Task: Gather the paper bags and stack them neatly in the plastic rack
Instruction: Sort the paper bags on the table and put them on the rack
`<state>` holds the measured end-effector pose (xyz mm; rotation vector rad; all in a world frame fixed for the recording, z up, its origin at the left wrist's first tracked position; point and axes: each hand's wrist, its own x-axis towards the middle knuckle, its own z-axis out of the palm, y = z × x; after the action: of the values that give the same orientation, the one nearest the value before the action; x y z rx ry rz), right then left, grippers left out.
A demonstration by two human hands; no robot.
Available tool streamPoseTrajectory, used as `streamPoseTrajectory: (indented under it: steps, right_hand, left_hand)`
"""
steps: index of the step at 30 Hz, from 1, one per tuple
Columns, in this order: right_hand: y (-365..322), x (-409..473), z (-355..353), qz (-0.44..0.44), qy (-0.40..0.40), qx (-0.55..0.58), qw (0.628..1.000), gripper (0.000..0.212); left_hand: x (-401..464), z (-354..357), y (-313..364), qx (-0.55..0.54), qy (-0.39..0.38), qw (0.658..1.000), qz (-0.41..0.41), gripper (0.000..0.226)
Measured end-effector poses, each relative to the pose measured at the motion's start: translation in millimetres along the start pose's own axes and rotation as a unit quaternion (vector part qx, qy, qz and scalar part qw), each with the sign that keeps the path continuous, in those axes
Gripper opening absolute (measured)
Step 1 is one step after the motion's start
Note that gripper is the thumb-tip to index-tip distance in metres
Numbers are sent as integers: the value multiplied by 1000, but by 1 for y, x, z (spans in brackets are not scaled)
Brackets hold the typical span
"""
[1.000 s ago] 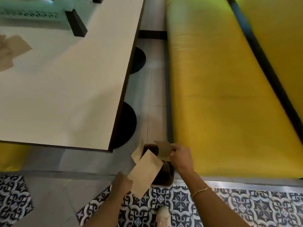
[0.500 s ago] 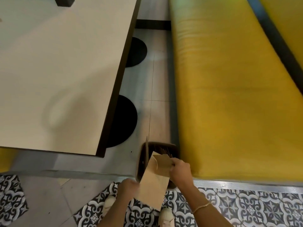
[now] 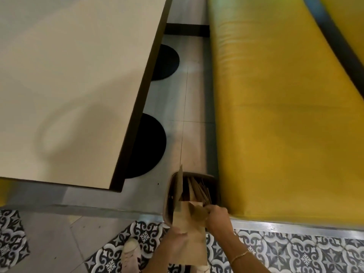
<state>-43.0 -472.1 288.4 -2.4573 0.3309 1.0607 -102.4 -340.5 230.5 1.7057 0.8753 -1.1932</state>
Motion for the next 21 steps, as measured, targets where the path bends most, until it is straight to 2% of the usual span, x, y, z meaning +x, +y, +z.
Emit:
streamPoseTrajectory:
  steps: [3, 5, 10, 14, 17, 21]
  right_hand:
    - [7, 7, 9, -5, -3, -7, 1000, 39]
    - [7, 7, 9, -18, -26, -30, 999, 40]
    - [7, 9, 9, -6, -66, -48, 997, 38]
    - [6, 8, 4, 11, -105, -13, 994, 30]
    - [6, 12, 1, 17, -122, -23, 992, 35]
    - [7, 18, -3, 29, -90, -6, 995, 34]
  left_hand:
    - [6, 5, -4, 34, 19, 999, 28, 6]
    - [4, 3, 0, 24, 37, 999, 28, 18]
    - [-4, -15, 41, -78, 28, 996, 31, 11]
    - [-16, -43, 89, -57, -11, 997, 55, 6]
    - [-16, -54, 107, -5, -10, 998, 55, 6]
    - [-13, -54, 113, 43, -23, 997, 56, 9]
